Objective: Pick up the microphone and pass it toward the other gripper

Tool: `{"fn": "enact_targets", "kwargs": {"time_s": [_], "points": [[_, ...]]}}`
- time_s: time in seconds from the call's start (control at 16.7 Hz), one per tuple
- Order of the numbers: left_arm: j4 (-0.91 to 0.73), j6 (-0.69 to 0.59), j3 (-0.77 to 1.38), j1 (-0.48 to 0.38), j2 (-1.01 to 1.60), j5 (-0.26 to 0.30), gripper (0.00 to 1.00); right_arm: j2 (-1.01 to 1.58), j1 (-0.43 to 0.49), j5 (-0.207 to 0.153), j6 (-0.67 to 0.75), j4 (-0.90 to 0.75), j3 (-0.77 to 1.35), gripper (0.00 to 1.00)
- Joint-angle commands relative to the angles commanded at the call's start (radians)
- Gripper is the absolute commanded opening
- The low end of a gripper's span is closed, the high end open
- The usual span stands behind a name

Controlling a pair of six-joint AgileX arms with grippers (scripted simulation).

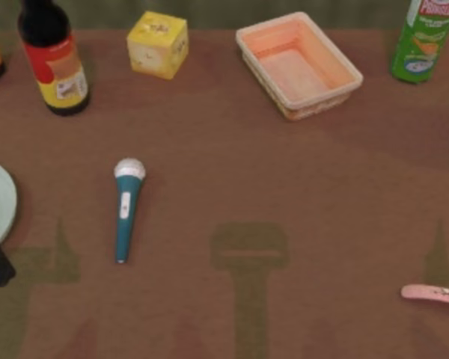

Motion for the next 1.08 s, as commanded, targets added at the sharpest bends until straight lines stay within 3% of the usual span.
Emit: {"fn": "enact_targets", "kwargs": {"time_s": [0.24,0.48,1.08], "points": [[-0.022,-0.01,0.03,-0.012,0.032,0.0,1.0,0.0,0.0,0.0,0.0,0.0,0.0,1.0],[-0.139,-0.061,0.19,-0.066,0.223,-0.003,1.0,0.0,0.0,0.0,0.0,0.0,0.0,1.0],[-0.63,-0.261,0.806,-0.28,1.202,-0.024,1.0,0.0,0.0,0.0,0.0,0.0,0.0,1.0]]}}
